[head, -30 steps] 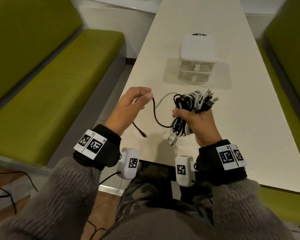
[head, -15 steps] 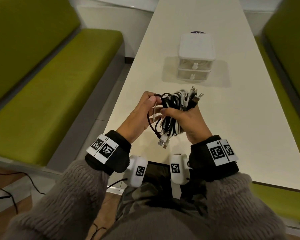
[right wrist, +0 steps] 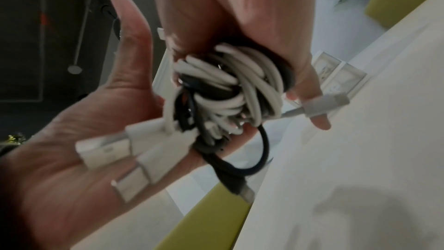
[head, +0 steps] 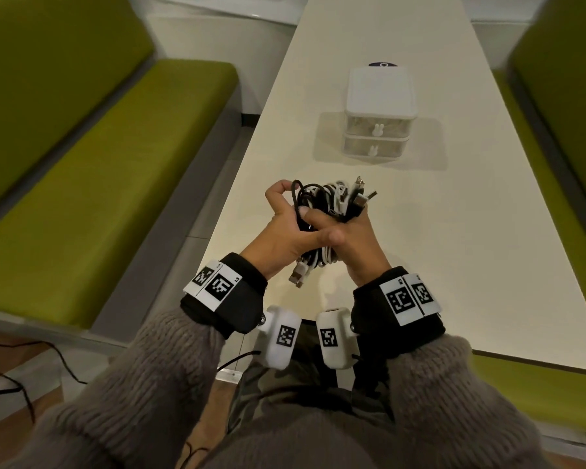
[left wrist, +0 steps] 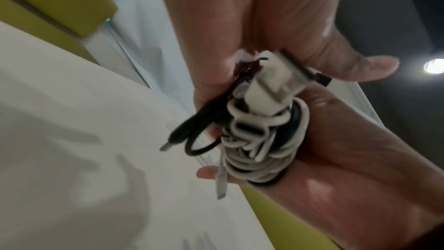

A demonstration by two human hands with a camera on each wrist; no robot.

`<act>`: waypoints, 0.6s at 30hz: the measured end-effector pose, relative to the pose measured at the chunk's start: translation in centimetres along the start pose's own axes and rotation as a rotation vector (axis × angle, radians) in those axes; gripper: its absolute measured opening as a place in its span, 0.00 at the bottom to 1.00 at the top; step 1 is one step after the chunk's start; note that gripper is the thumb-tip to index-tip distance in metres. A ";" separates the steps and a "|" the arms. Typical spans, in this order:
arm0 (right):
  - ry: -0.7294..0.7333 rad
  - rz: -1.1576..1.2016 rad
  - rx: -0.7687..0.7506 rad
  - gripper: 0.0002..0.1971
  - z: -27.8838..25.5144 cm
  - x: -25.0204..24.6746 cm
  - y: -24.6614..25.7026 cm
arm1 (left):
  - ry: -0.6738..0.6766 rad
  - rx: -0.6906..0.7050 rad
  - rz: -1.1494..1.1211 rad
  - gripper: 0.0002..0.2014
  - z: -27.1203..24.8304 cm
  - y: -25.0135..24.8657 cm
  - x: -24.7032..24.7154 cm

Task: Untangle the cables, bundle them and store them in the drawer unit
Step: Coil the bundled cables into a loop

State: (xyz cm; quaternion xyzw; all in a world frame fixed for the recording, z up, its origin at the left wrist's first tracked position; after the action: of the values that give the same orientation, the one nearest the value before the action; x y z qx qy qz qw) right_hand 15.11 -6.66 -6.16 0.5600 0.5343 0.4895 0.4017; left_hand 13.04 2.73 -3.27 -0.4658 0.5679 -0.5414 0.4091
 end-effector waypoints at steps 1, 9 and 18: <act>0.043 0.023 0.007 0.41 0.0 0.1 -0.1 | -0.002 -0.020 -0.015 0.61 0.0 0.1 -0.1; 0.352 0.006 0.173 0.33 -2.5 1.3 1.9 | -0.103 -0.216 -0.140 0.41 -0.2 1.3 -0.2; 0.349 0.063 0.197 0.36 -3.0 1.1 1.2 | -0.246 -0.271 -0.068 0.35 -0.4 1.4 -0.3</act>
State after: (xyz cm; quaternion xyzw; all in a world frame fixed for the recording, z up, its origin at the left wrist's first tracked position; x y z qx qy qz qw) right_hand 12.34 -5.97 -4.23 0.5196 0.6235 0.5367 0.2307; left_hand 12.62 3.04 -4.67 -0.5982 0.5652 -0.4125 0.3906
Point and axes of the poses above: each hand's wrist, its own z-axis towards the middle knuckle, its own x-axis out of the palm, y = z × x, the point moved 6 cm from there along z, towards the middle knuckle, and after that the axes turned 2 degrees about x, right-handed, at the moved point
